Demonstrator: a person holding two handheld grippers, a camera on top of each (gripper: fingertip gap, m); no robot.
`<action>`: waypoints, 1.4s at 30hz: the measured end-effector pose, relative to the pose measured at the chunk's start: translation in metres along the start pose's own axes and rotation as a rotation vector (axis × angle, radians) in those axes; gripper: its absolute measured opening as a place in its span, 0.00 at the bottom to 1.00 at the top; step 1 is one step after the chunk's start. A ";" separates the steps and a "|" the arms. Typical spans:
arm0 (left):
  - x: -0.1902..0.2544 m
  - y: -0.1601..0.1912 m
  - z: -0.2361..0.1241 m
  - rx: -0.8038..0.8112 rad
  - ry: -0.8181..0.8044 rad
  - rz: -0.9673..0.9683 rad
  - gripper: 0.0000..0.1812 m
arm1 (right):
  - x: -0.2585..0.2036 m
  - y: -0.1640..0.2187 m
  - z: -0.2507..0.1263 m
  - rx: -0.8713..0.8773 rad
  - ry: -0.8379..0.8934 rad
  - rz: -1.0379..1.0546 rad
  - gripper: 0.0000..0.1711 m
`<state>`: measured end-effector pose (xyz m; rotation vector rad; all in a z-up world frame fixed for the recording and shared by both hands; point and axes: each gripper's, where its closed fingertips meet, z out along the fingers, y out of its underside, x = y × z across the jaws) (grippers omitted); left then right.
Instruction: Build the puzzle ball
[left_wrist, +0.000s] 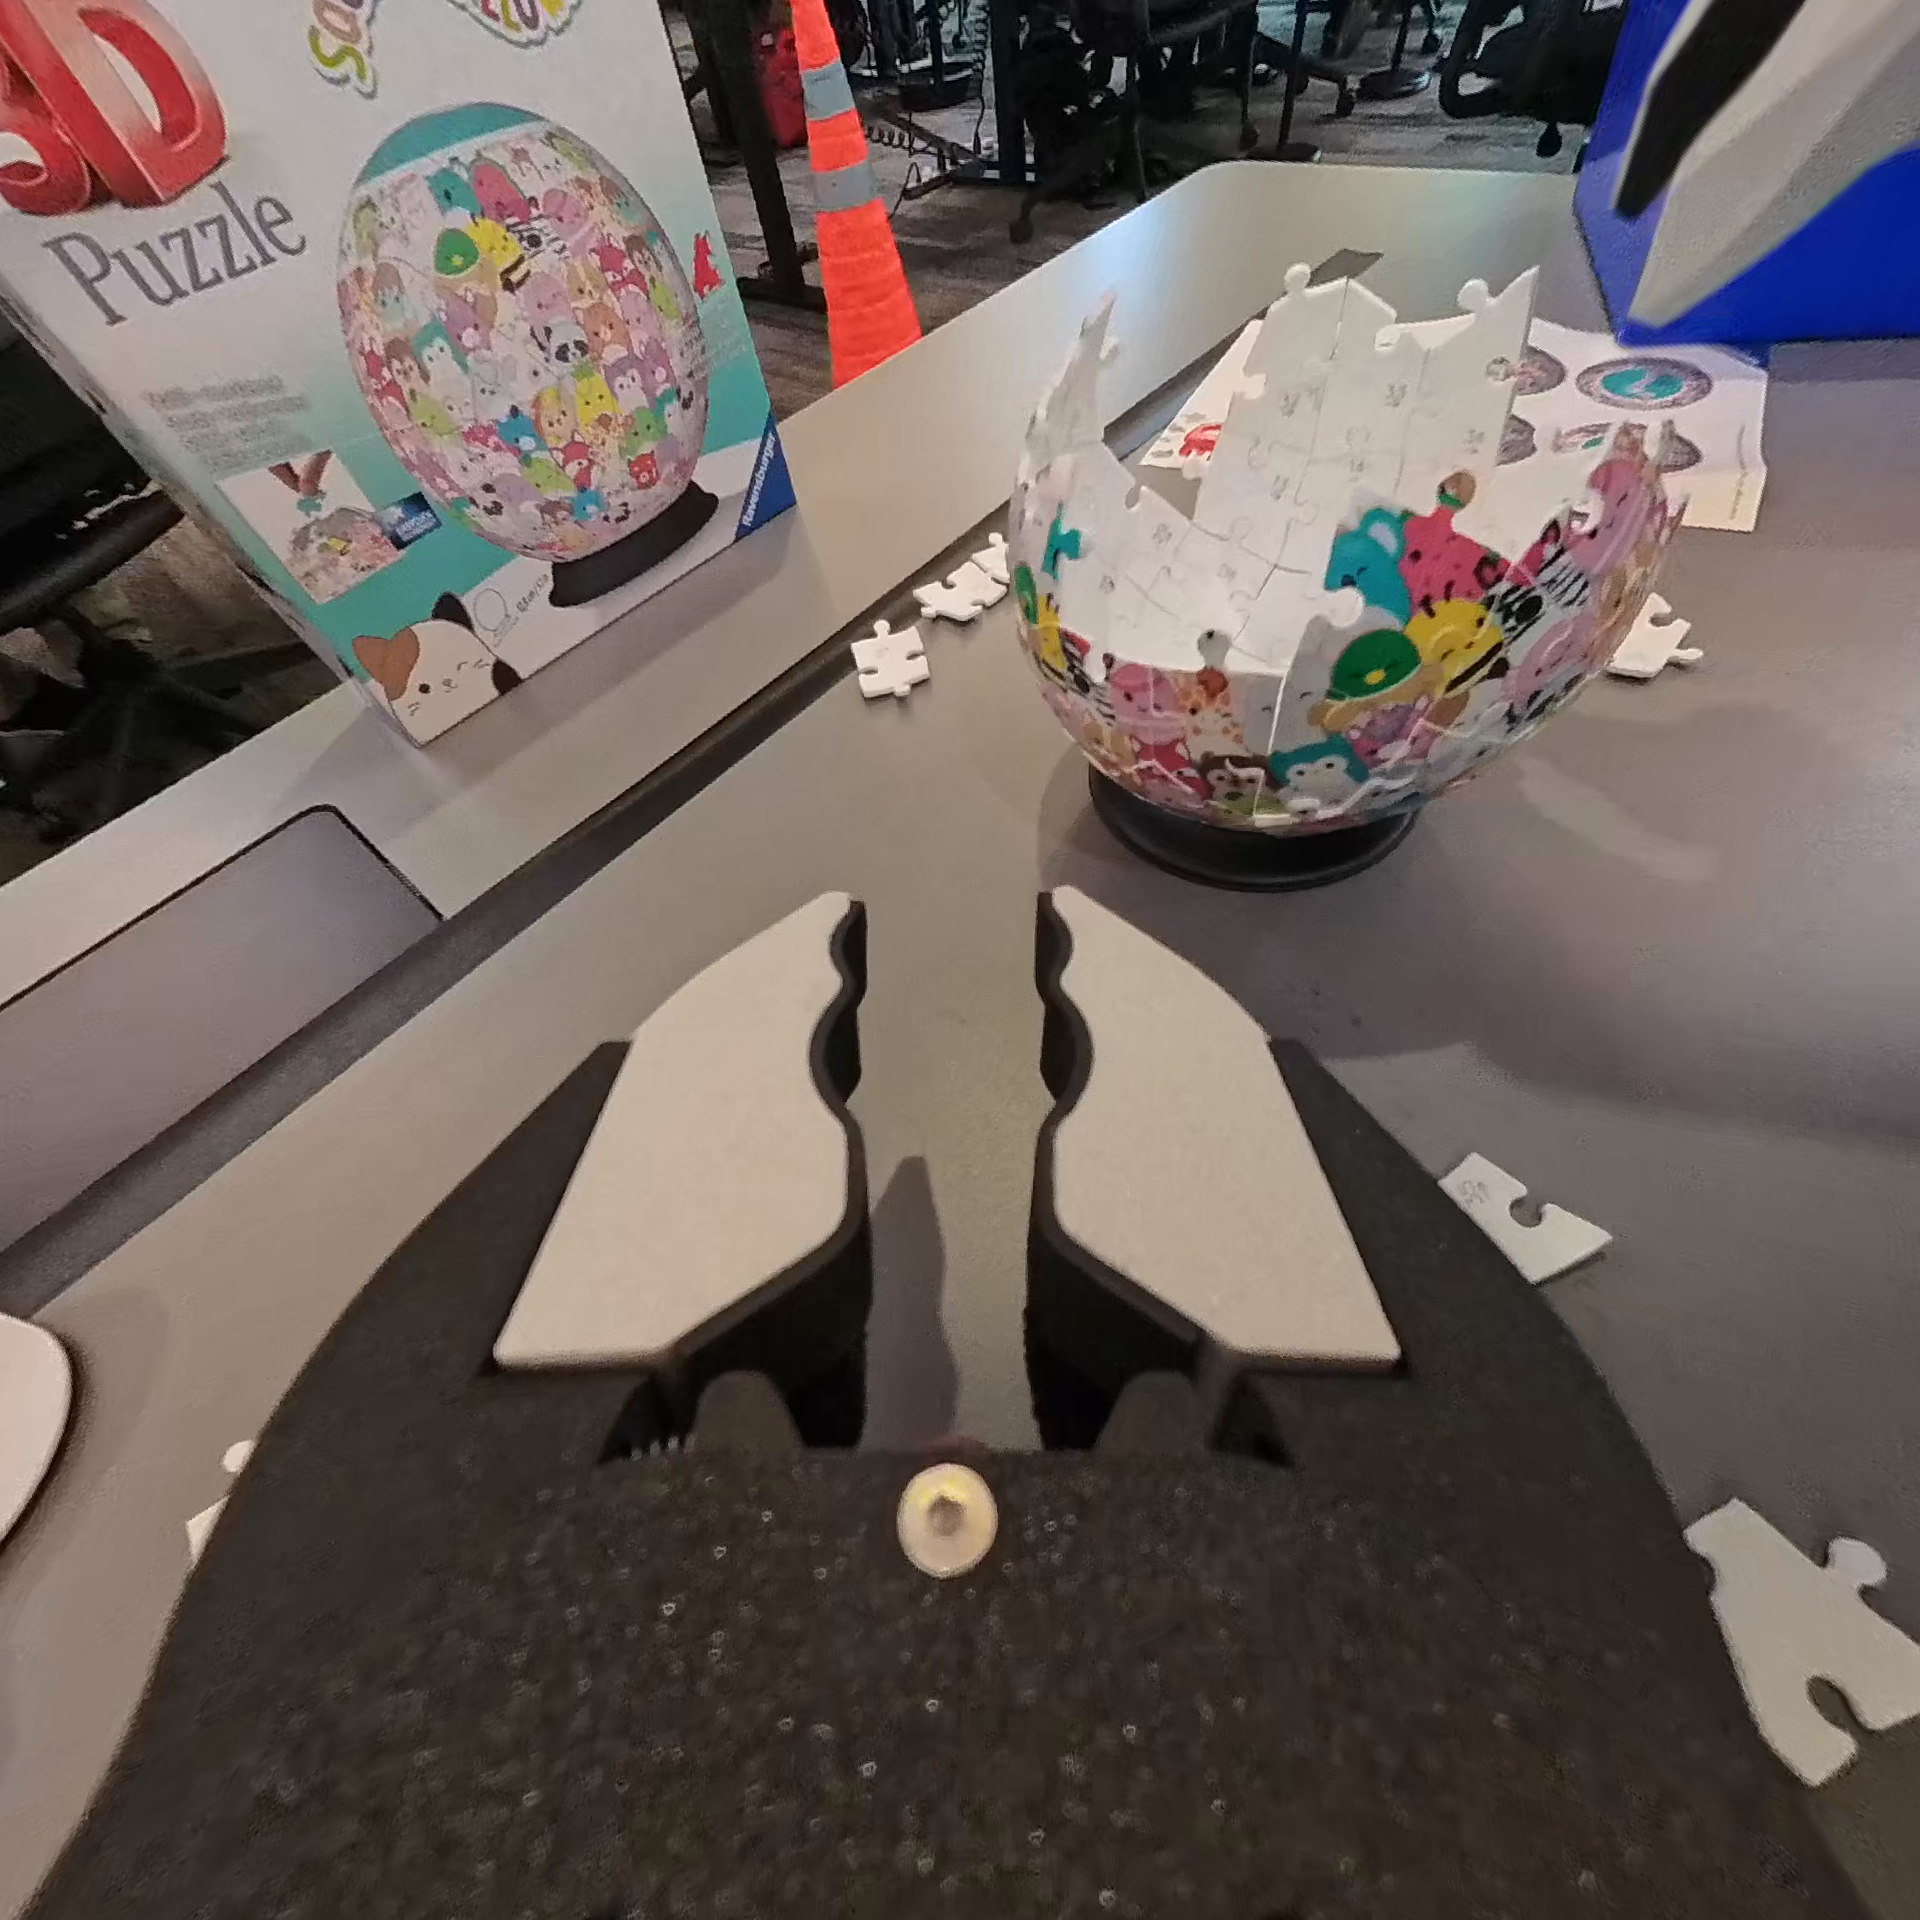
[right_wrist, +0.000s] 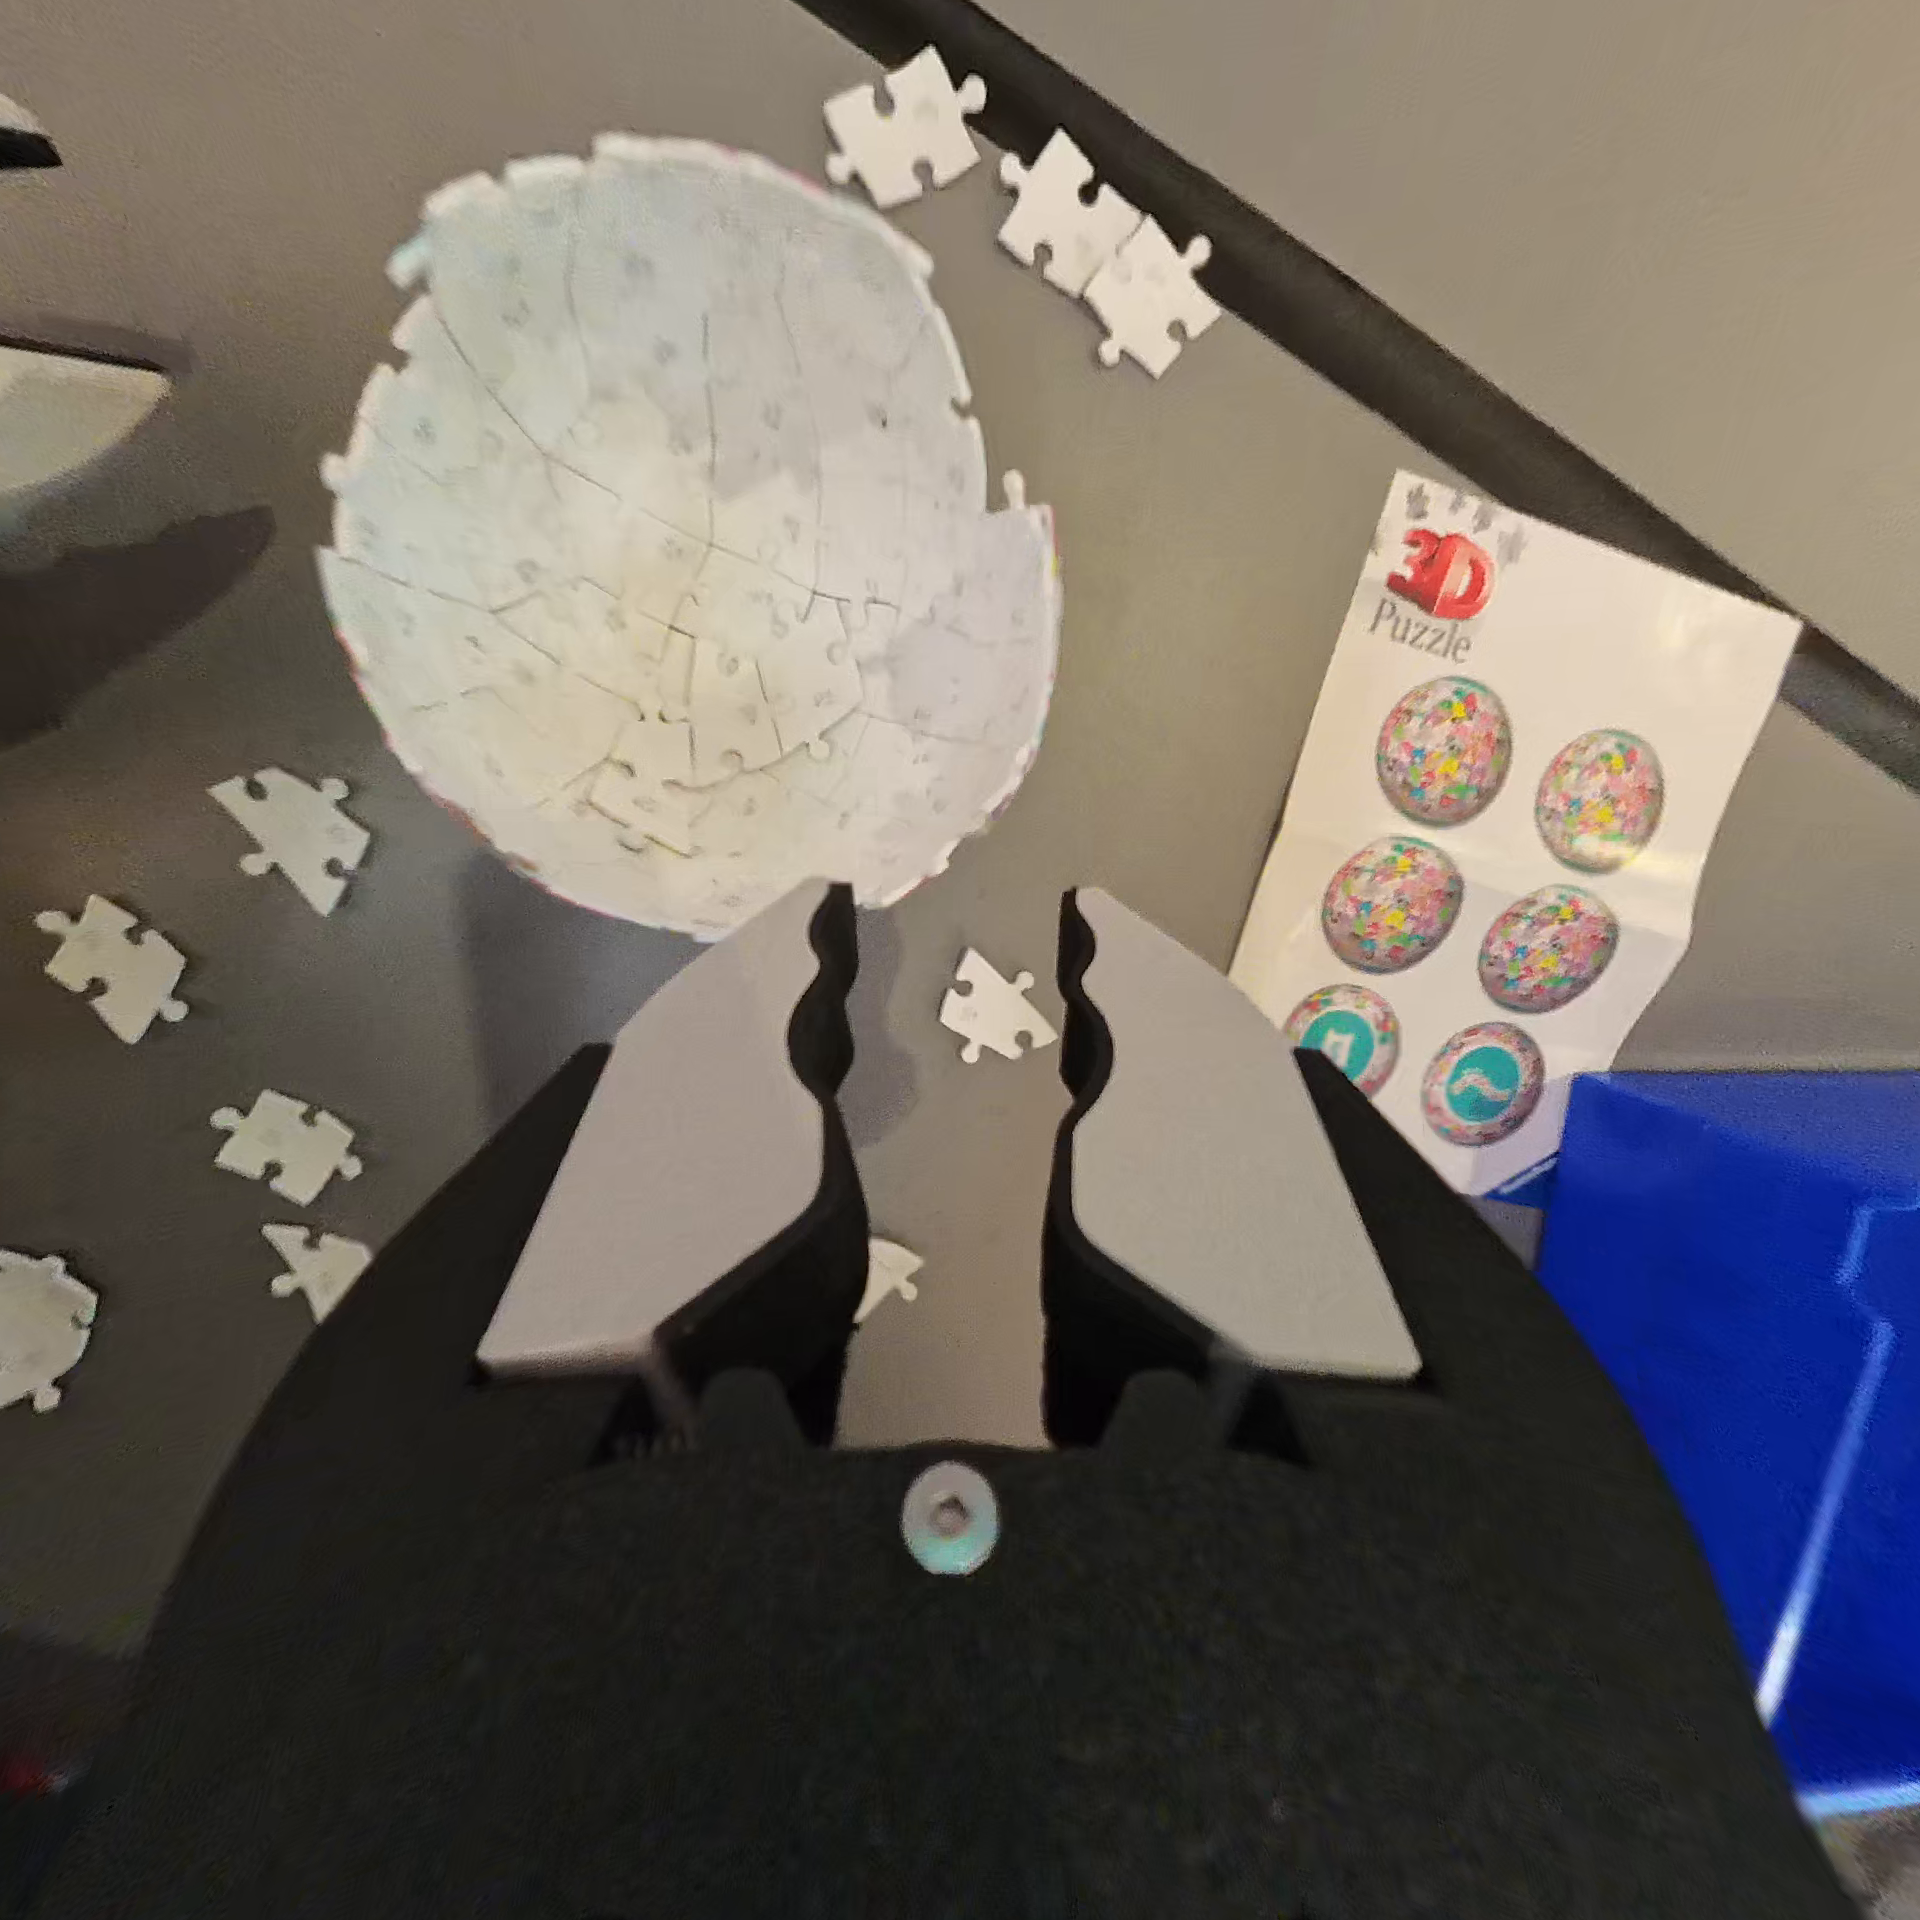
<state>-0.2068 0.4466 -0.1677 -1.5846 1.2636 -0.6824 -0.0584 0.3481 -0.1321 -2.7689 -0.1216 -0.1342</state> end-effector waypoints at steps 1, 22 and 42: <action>0.000 0.000 0.000 -0.002 0.000 0.002 0.17 | -0.002 0.002 0.005 0.010 0.000 0.021 0.21; 0.001 -0.002 -0.001 0.011 0.004 -0.009 0.17 | 0.009 0.000 0.047 -0.120 0.143 0.183 0.07; 0.002 -0.001 0.000 0.006 0.004 -0.003 0.17 | 0.005 0.000 0.045 -0.091 0.010 0.216 0.15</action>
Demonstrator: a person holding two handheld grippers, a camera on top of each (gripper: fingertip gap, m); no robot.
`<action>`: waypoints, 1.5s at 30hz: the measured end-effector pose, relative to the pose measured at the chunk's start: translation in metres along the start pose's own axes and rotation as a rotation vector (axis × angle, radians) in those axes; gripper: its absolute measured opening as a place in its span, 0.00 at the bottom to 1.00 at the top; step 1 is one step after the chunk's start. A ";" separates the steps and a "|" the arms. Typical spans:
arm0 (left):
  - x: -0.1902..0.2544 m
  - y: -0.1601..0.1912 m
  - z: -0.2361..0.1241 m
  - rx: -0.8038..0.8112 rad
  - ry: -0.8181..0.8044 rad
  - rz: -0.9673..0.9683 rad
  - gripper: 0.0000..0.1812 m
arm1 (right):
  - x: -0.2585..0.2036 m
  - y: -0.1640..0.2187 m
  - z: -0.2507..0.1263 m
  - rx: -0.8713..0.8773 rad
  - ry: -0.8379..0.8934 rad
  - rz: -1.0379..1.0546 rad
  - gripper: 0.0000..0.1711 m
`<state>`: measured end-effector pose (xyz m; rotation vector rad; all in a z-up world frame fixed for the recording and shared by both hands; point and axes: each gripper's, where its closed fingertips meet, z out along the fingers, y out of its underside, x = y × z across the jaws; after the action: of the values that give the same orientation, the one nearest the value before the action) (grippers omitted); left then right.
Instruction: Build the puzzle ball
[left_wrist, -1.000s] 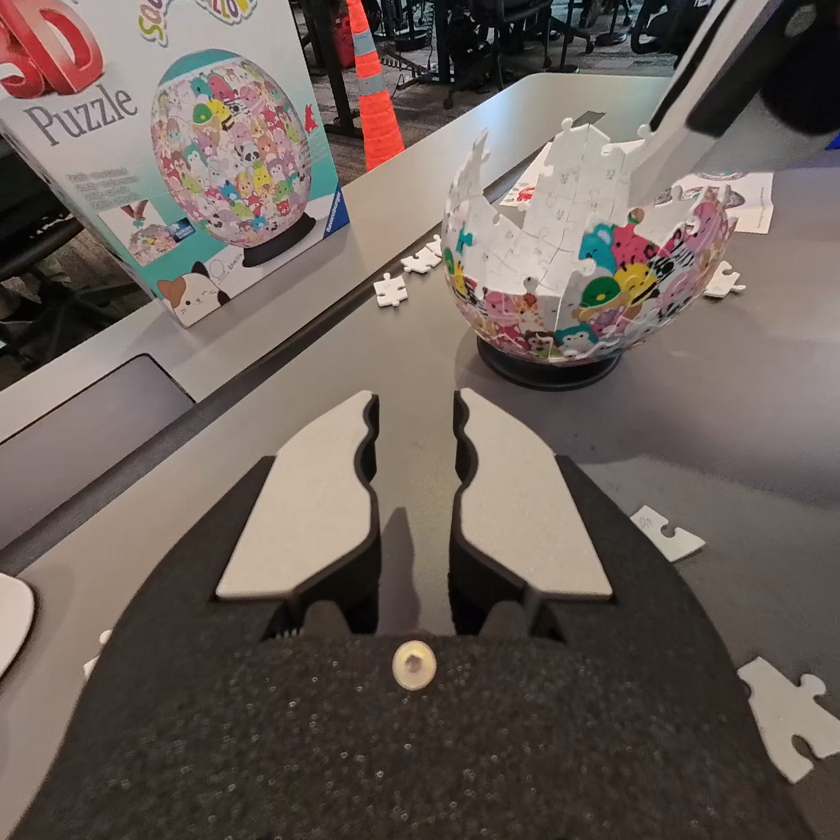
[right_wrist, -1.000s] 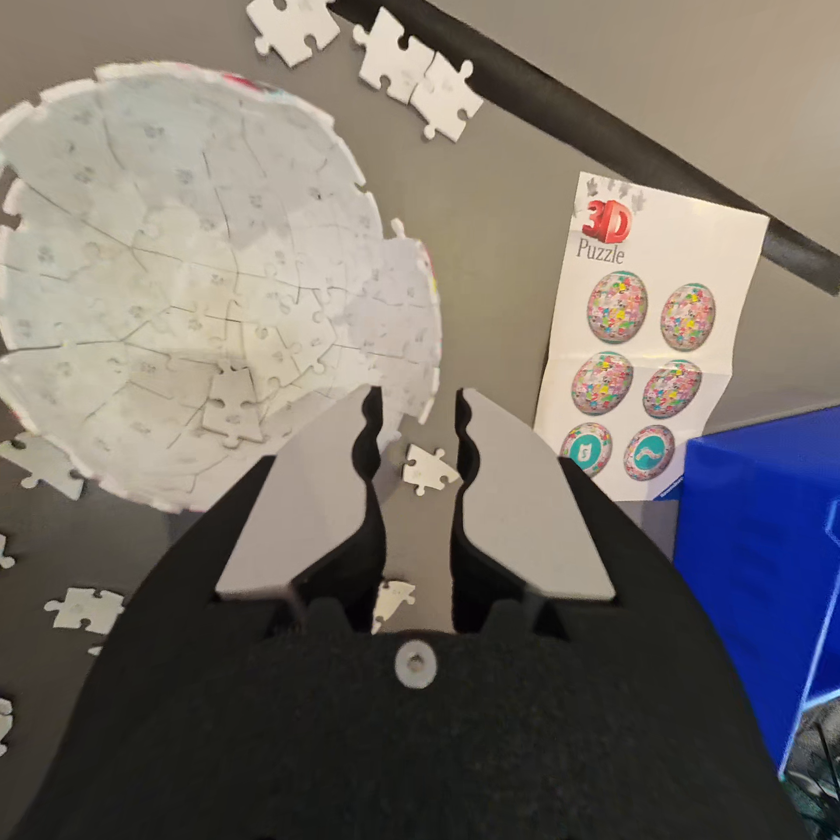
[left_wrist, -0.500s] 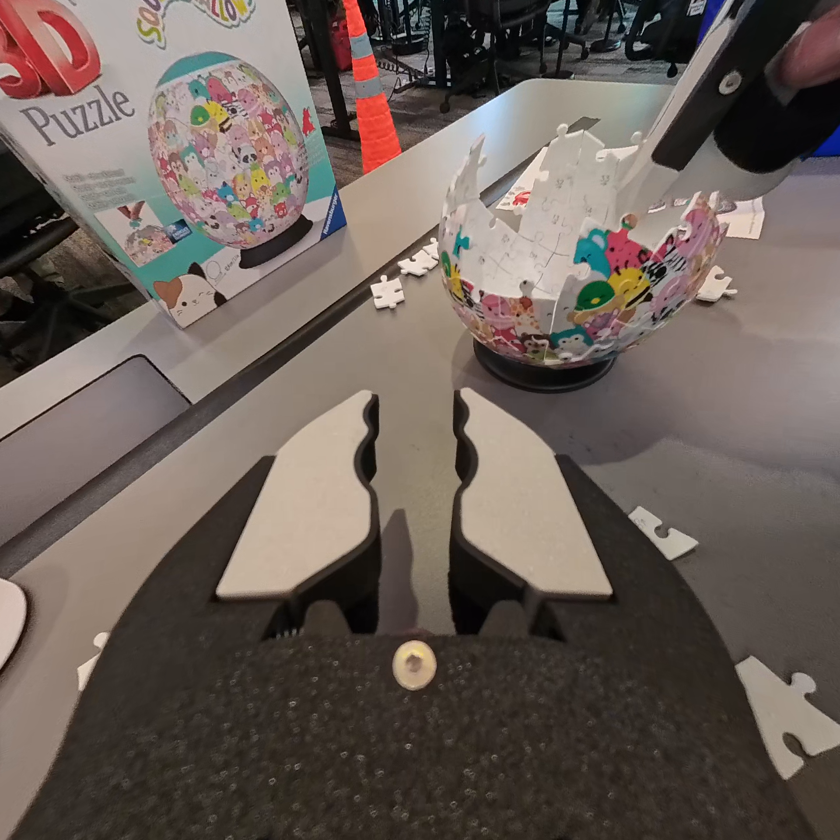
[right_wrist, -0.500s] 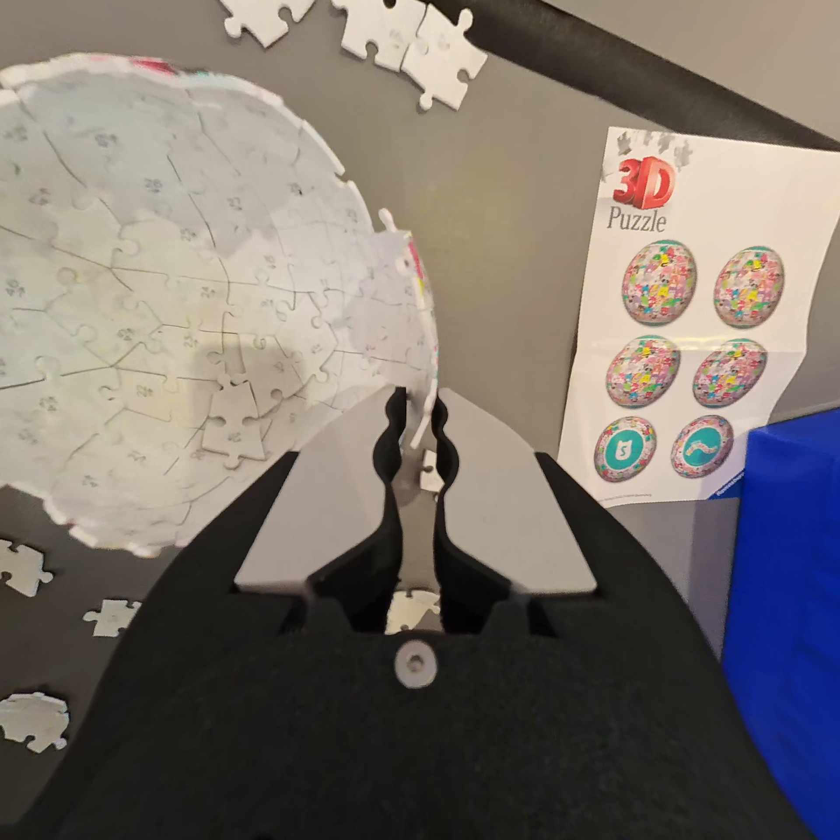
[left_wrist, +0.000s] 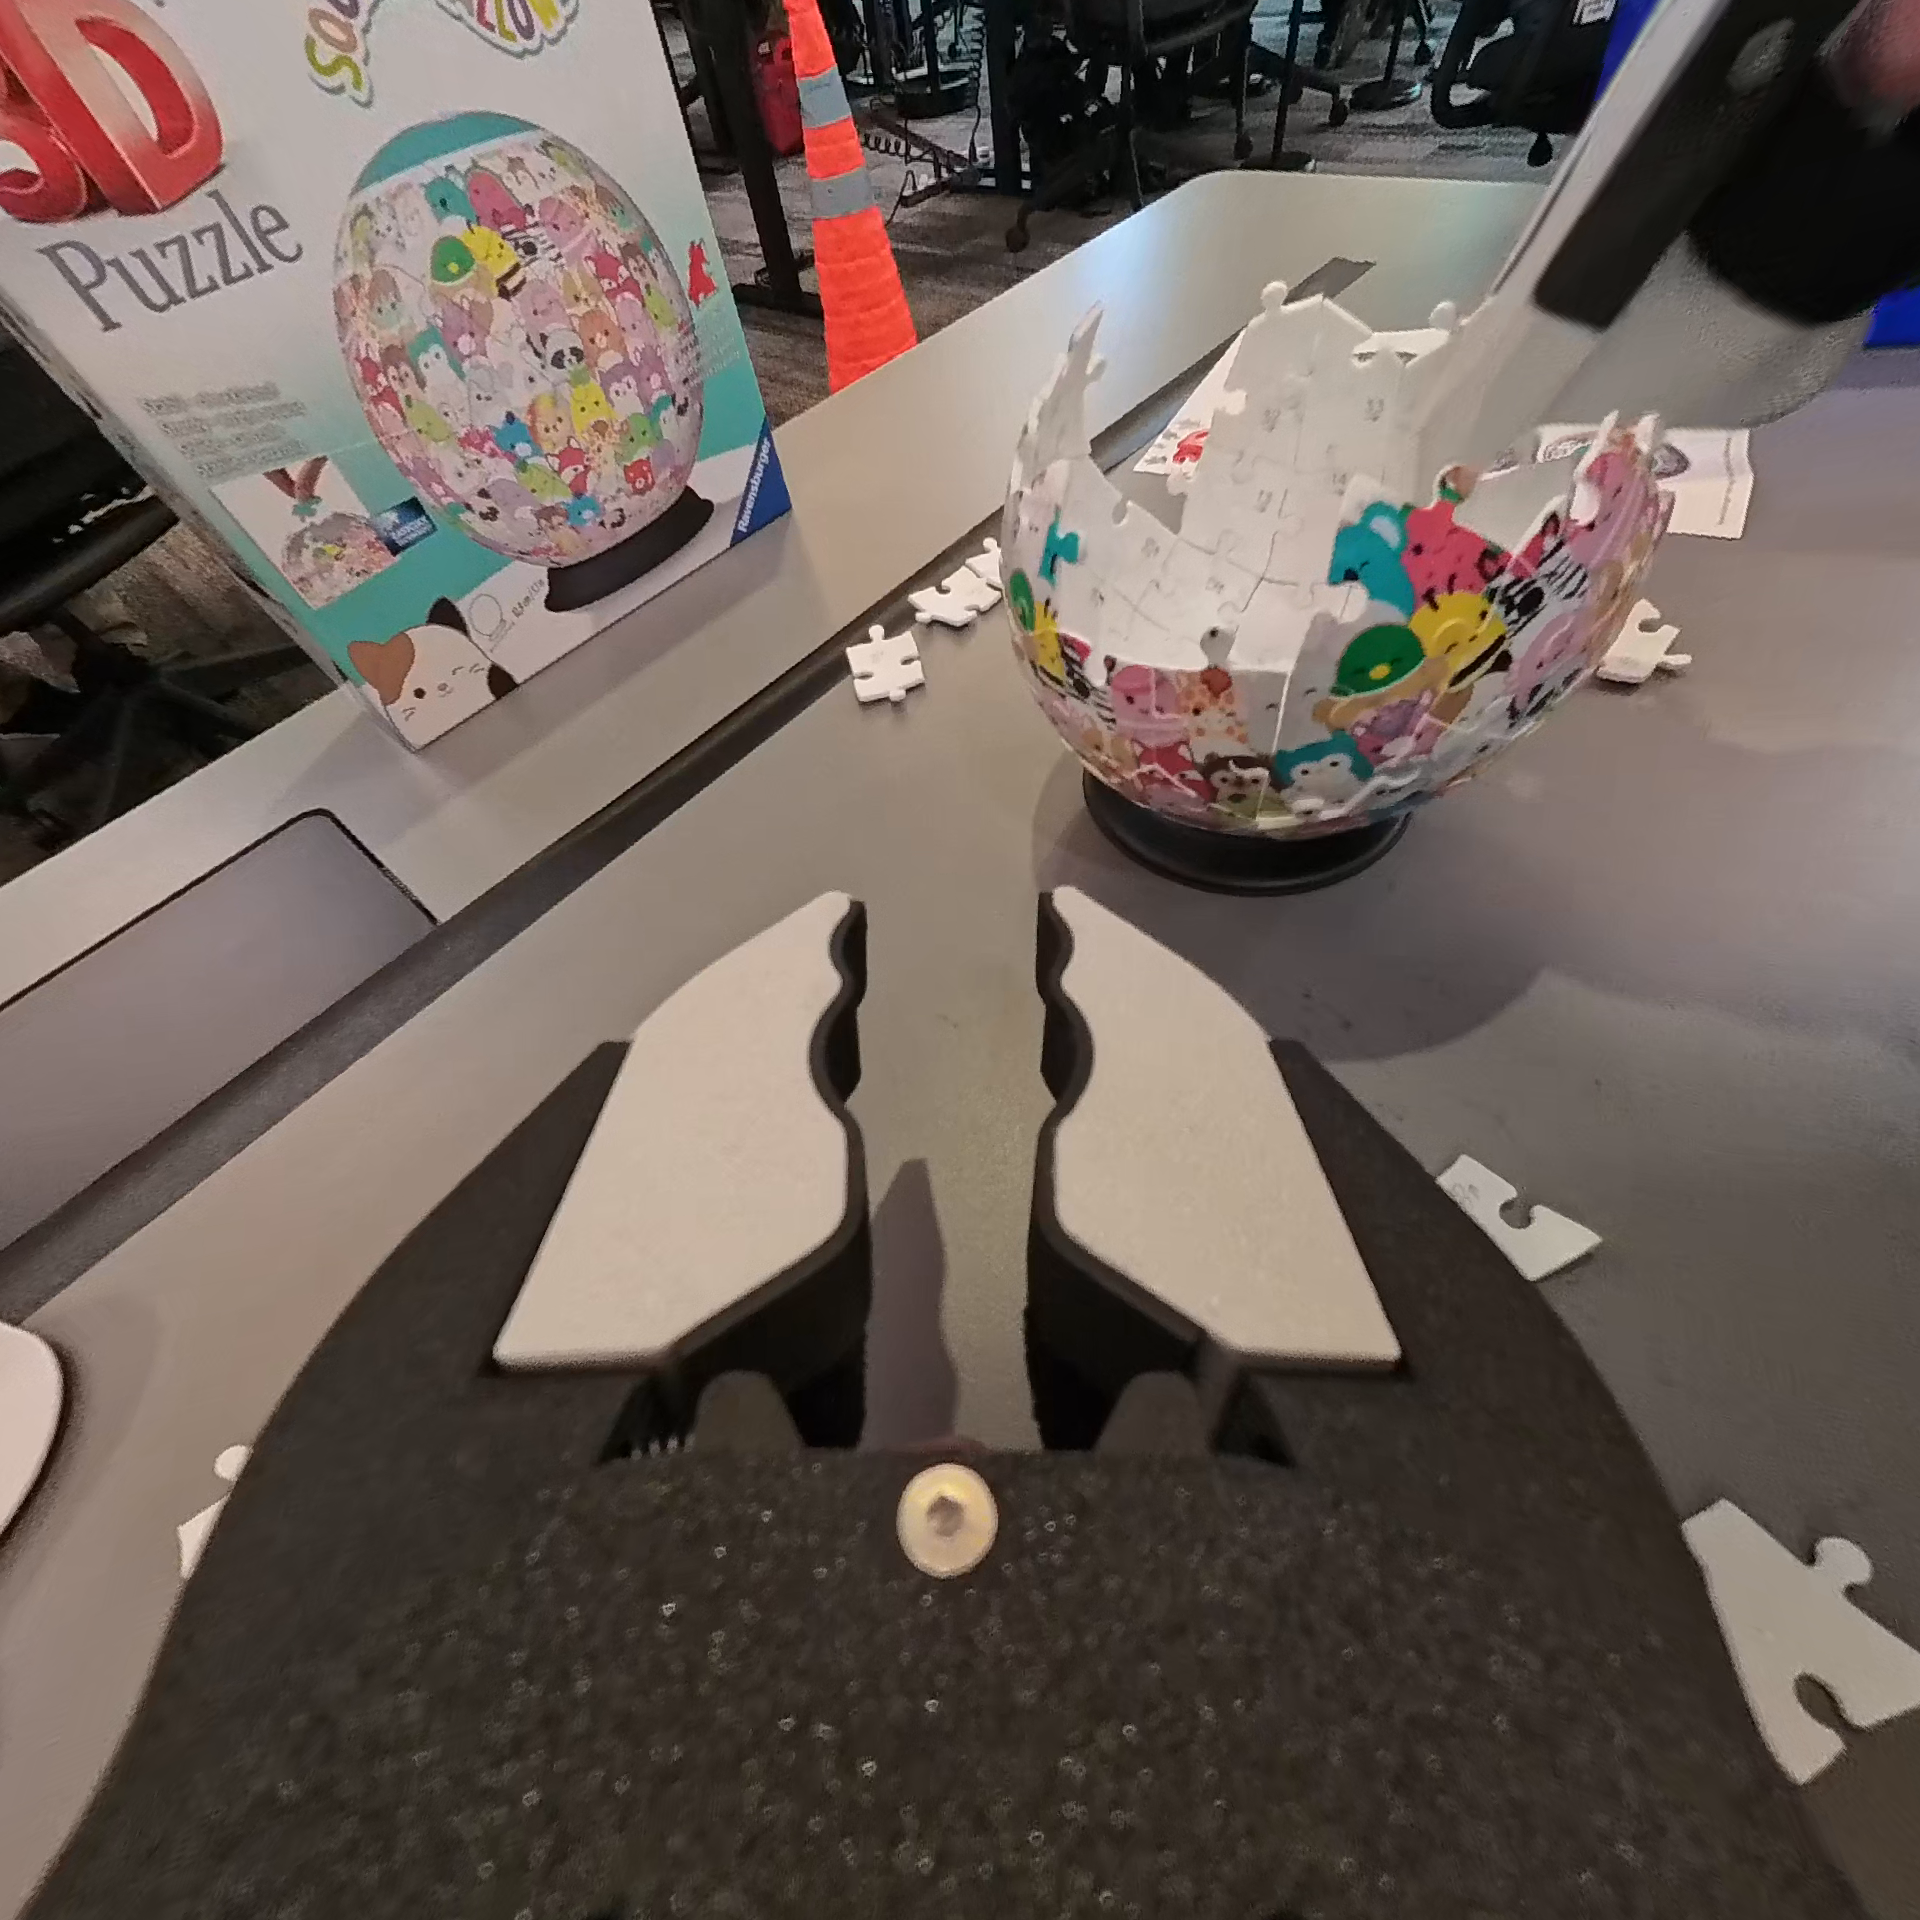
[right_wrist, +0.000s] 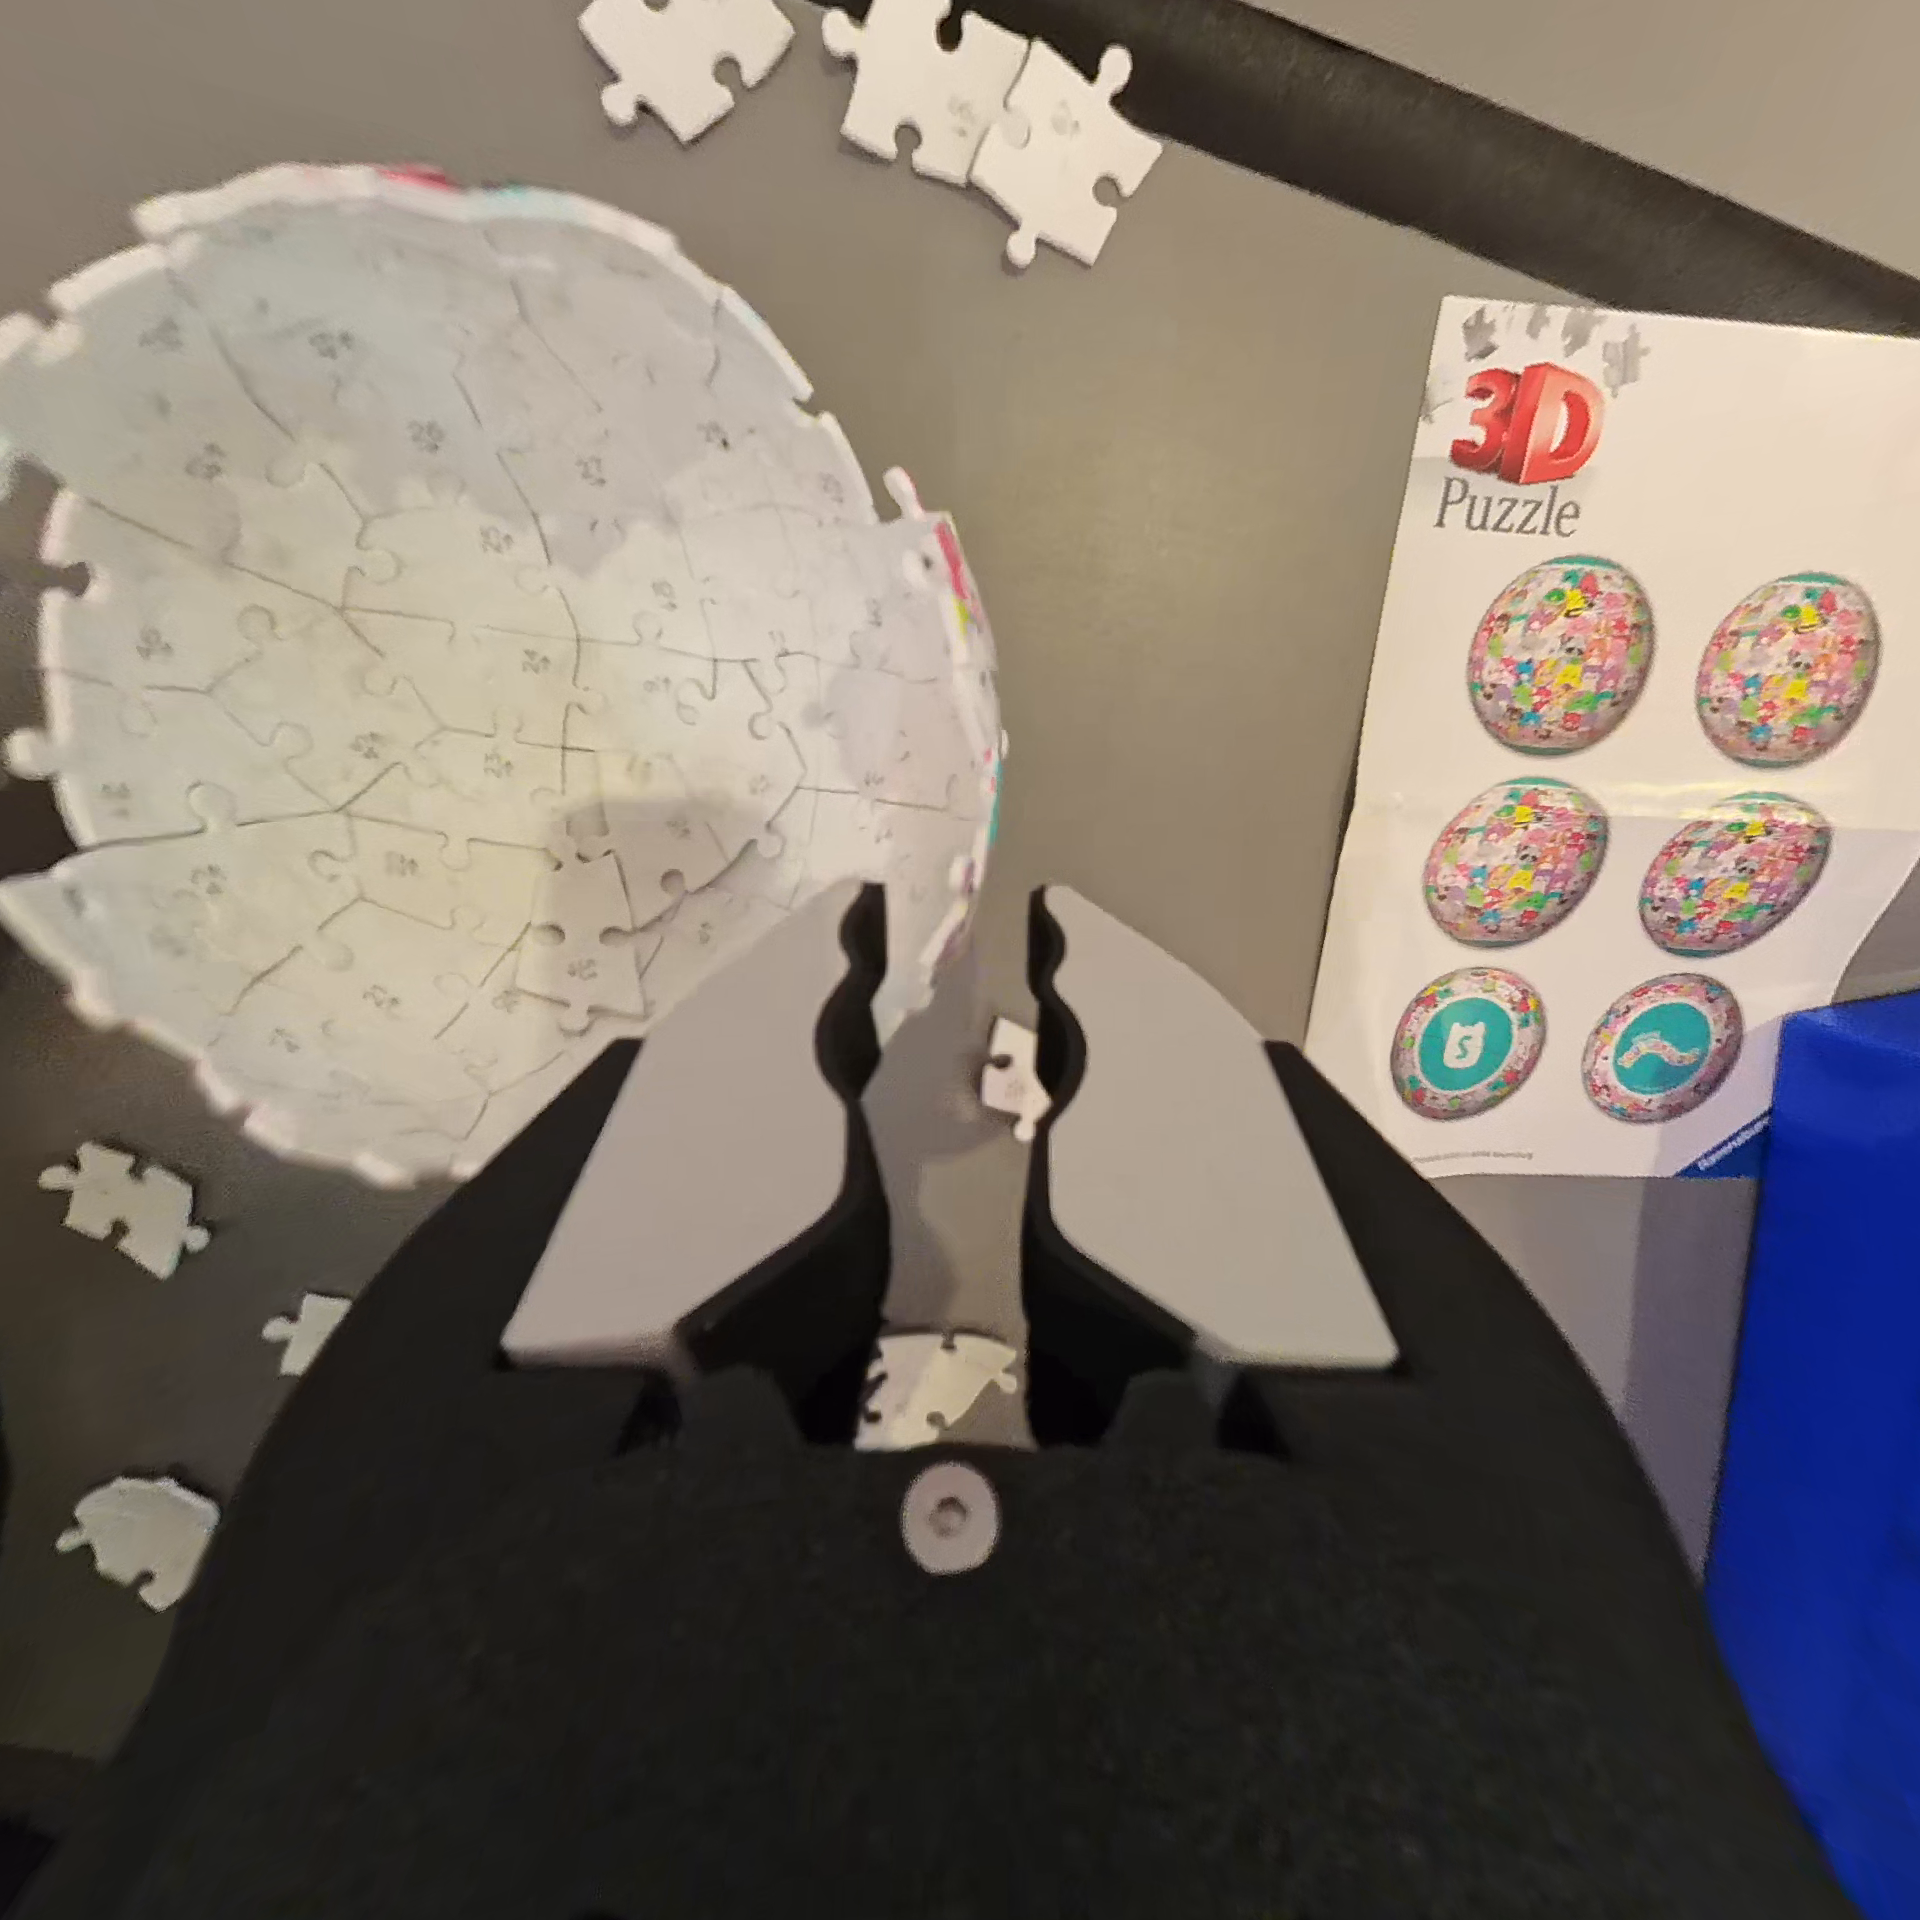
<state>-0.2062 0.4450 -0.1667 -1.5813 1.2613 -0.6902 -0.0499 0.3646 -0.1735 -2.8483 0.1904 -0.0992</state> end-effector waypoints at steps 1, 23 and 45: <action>0.000 0.000 0.000 -0.001 0.000 0.000 0.17 | 0.000 0.002 -0.005 0.010 -0.012 -0.009 0.17; 0.071 -0.047 -0.022 0.145 0.491 -0.624 0.57 | -0.054 0.043 -0.054 0.843 -0.437 -0.744 0.50; 0.077 -0.045 0.033 0.069 0.592 -0.837 0.63 | -0.065 0.064 0.004 0.624 -0.274 -0.861 0.49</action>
<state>-0.1366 0.3827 -0.1479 -1.9087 0.8971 -1.8075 -0.1214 0.3139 -0.1987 -2.0947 -0.9480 0.0536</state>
